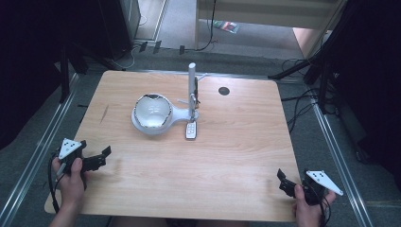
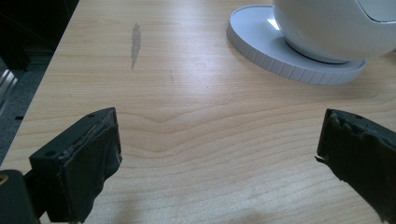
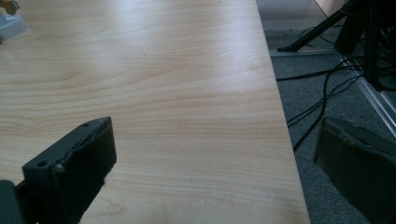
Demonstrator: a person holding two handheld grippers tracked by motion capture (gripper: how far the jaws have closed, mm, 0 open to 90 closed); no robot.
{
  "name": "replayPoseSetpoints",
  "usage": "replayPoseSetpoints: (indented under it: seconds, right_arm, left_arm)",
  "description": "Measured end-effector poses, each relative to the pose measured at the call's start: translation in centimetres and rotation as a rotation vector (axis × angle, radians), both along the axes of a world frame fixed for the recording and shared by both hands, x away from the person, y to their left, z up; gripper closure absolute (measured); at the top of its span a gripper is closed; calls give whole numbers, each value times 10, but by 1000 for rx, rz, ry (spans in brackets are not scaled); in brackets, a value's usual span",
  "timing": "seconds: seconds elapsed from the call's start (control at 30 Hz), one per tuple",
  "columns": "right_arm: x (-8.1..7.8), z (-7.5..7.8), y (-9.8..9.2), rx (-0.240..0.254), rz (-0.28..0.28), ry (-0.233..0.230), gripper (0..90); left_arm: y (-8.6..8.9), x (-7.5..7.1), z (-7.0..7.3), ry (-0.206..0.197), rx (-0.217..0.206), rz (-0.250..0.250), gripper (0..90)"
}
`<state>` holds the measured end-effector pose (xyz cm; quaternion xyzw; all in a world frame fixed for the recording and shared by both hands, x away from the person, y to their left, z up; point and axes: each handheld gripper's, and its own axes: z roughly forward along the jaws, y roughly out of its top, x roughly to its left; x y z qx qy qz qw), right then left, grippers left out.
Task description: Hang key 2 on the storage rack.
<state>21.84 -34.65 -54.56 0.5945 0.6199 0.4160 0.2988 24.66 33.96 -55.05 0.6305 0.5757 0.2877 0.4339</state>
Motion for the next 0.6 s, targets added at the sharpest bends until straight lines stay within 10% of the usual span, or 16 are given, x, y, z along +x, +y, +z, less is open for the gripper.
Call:
replayPoseSetpoints:
  seconds: [0.6]
  right_arm:
    - [1, -1, 1, -7, -9, 13, 0]
  left_arm:
    - [0, 1, 0, 4, 5, 18, 1]
